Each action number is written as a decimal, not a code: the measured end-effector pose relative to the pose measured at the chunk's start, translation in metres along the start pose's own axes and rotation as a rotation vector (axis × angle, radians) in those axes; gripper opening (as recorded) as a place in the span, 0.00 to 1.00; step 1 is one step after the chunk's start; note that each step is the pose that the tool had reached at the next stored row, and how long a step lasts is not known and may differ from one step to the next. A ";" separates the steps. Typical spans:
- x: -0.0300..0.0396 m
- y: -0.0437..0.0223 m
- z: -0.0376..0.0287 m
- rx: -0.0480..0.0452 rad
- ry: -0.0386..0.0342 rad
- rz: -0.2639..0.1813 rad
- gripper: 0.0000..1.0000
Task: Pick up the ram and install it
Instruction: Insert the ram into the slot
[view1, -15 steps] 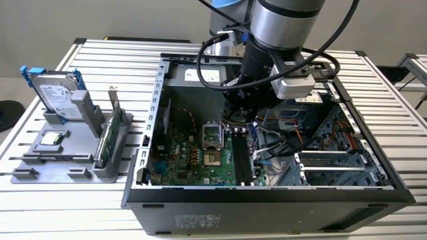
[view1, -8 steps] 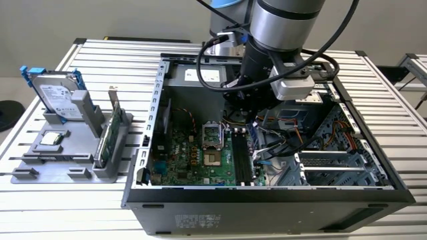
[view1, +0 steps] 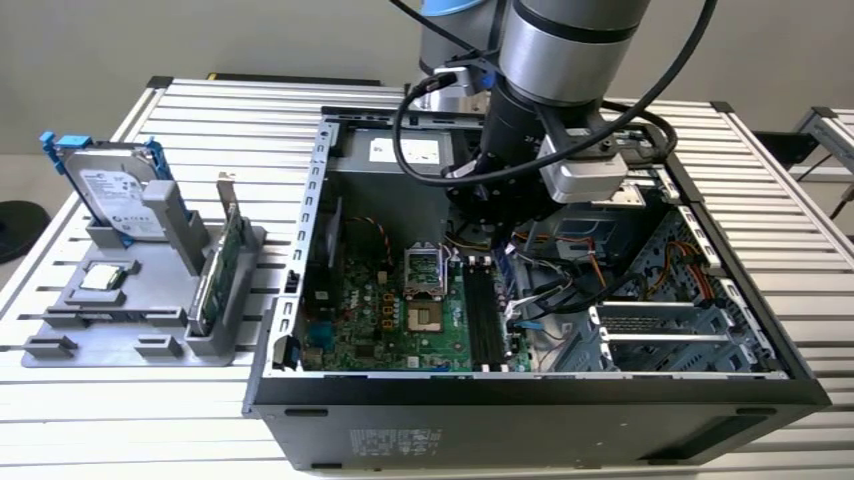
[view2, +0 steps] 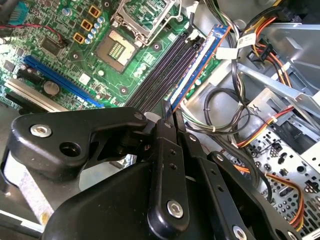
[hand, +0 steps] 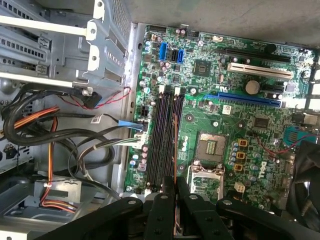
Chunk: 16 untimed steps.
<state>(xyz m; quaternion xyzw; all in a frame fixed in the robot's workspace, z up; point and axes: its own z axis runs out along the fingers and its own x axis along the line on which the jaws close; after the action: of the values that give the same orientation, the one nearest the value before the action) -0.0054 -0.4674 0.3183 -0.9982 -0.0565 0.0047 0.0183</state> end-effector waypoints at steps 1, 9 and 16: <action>0.0000 0.0000 0.0004 -0.0004 0.0000 0.000 0.00; 0.0000 0.0001 0.0028 -0.0040 -0.0004 0.001 0.00; 0.0000 0.0002 0.0052 -0.0068 -0.0007 0.001 0.00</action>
<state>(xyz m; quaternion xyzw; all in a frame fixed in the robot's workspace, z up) -0.0054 -0.4674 0.3131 -0.9983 -0.0560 0.0048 0.0149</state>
